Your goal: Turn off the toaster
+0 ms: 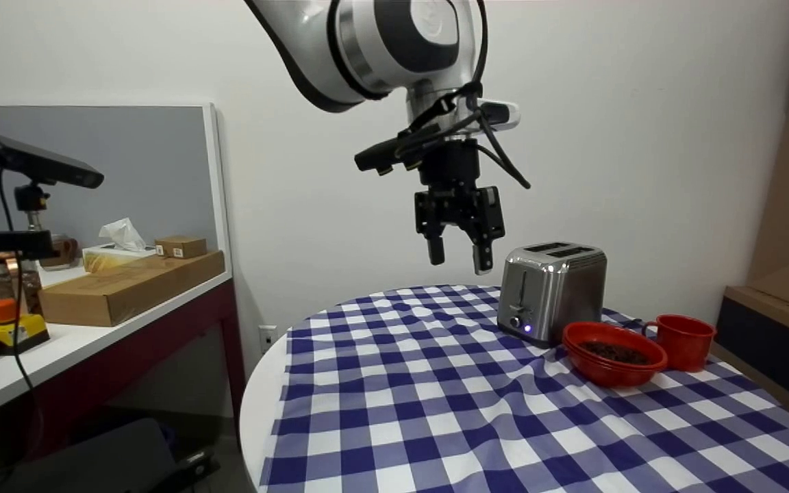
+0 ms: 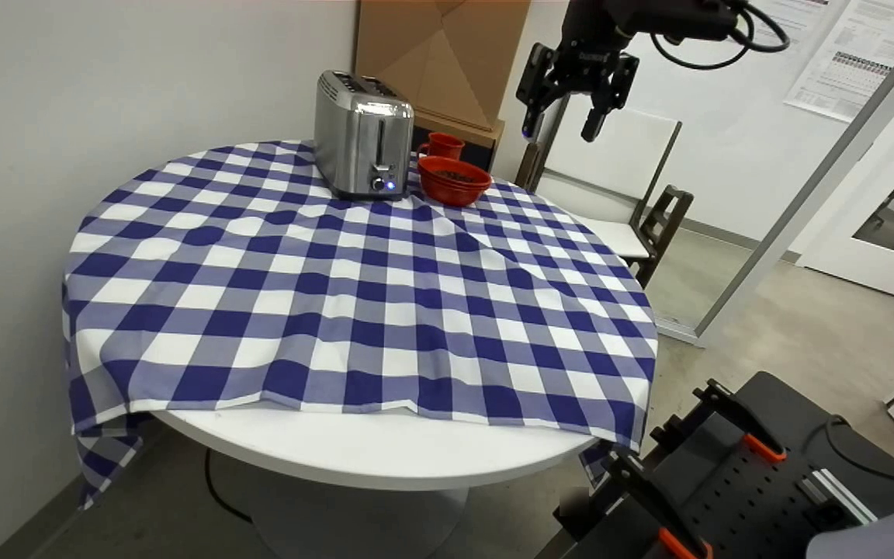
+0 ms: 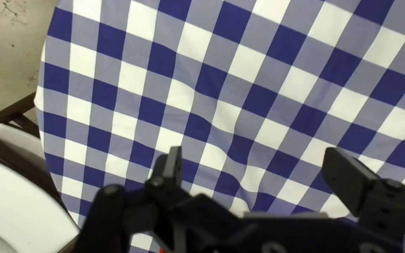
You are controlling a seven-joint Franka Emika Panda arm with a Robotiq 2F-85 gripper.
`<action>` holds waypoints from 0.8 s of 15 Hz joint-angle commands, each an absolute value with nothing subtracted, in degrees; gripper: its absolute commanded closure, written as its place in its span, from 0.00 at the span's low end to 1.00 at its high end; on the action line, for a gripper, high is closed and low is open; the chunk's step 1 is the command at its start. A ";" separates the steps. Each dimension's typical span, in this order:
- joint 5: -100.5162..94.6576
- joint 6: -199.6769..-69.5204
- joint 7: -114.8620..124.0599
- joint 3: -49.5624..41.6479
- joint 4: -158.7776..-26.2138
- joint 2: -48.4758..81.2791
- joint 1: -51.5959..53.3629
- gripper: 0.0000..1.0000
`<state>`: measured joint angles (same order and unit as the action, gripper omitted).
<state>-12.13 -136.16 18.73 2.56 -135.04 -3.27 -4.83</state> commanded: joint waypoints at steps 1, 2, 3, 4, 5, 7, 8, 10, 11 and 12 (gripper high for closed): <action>-14.64 -135.16 22.02 0.97 -123.52 8.78 -3.63 0.00; -14.05 -135.29 21.62 0.41 -120.64 11.95 -3.09 0.00; -13.94 -135.22 21.79 -0.08 -118.17 14.46 -2.45 0.00; -13.59 -134.94 21.34 -0.54 -115.32 17.43 -1.83 0.00; -13.42 -134.58 21.04 -1.00 -112.73 19.94 -1.17 0.00; -13.41 -134.67 20.77 -1.98 -107.50 25.33 0.29 0.00; -13.95 -134.85 21.12 -2.66 -105.06 27.91 1.24 0.00; -14.41 -135.75 21.41 -4.02 -100.46 32.88 3.07 0.00; -14.30 -135.85 21.42 -4.56 -98.40 34.91 3.91 0.00; -14.19 -136.21 21.22 -5.10 -96.13 37.25 4.63 0.00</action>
